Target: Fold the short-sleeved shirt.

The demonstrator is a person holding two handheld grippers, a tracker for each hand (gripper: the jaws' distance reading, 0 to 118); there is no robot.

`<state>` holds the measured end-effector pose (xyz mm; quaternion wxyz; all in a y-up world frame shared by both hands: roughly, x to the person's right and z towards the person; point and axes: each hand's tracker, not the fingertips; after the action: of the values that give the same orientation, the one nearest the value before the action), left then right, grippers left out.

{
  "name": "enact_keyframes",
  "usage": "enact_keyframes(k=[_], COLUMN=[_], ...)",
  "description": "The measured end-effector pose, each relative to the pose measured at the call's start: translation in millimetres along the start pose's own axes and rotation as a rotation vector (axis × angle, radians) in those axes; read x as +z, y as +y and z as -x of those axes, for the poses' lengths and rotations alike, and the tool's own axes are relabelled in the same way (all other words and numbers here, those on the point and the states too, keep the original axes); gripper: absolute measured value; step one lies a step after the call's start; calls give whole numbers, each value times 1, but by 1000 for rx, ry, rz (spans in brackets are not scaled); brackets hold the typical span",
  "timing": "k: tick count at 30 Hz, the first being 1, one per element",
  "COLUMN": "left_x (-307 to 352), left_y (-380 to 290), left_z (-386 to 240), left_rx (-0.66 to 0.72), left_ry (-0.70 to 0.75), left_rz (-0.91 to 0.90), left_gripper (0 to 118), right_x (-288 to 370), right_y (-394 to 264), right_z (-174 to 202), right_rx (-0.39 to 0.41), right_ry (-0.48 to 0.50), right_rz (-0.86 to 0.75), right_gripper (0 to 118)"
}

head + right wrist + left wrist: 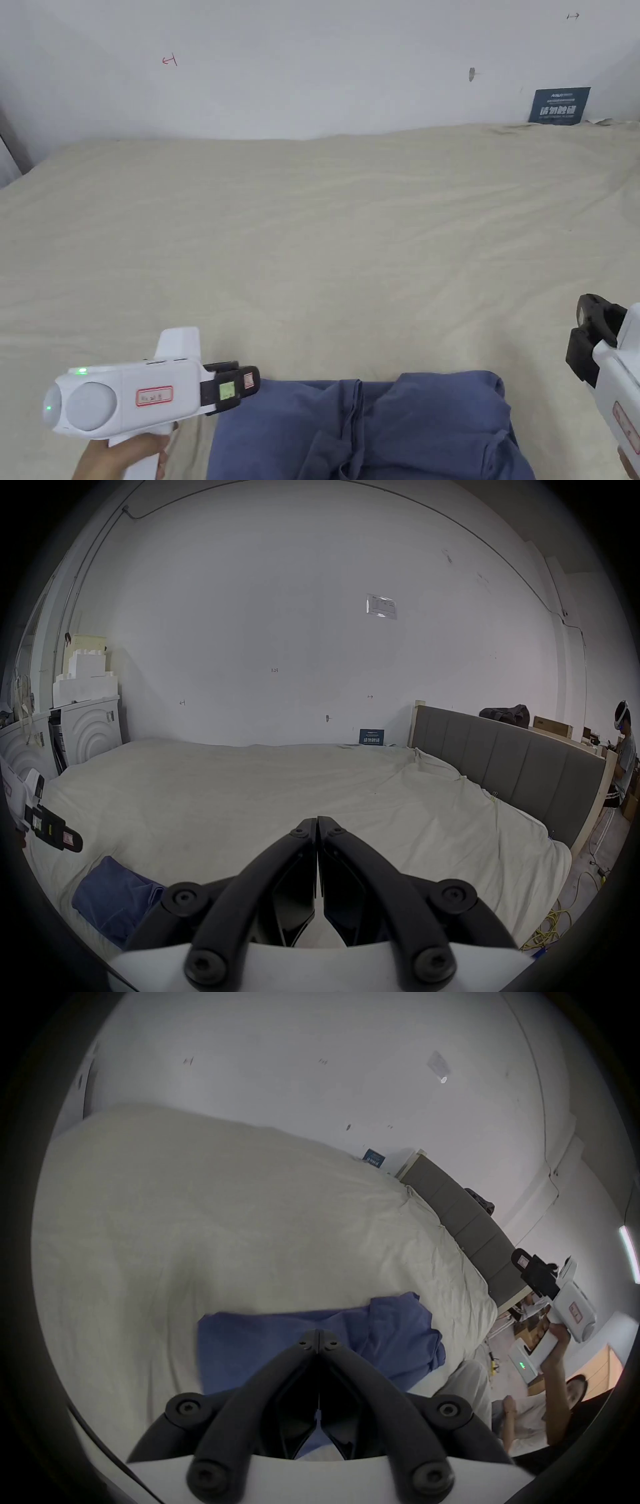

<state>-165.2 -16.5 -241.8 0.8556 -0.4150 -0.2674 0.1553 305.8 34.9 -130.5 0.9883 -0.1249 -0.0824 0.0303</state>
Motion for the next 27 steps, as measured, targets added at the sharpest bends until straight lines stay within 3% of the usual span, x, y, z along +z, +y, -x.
enact_keyframes(k=[3,5,7,9,11,18,27], left_x=[1,1,-2,-14,-20,-42,-42], left_y=[-4,-9,-14,-19,-23,-34,-26], left_z=[29,43,55,79,86,102,122], left_rx=[64,118,171,175,181,225,265], left_ry=[18,-18,-49,-47,-40,5,-47], left_rz=[49,89,120,136,163,226,202], left_gripper=[7,27,32,66,90,92,95], right_x=[-3,-5,-7,-10,-11,-13,-15], right_y=[-1,-2,-3,-4,-5,-7,-9], right_z=[4,6,9,11,13,17,17], right_rx=[2,4,7,11,13,23,26], right_ry=[3,6,9,14,17,21,20], right_rz=[6,11,18,25,29,44,55], right_gripper=[0,0,0,0,0,0,0])
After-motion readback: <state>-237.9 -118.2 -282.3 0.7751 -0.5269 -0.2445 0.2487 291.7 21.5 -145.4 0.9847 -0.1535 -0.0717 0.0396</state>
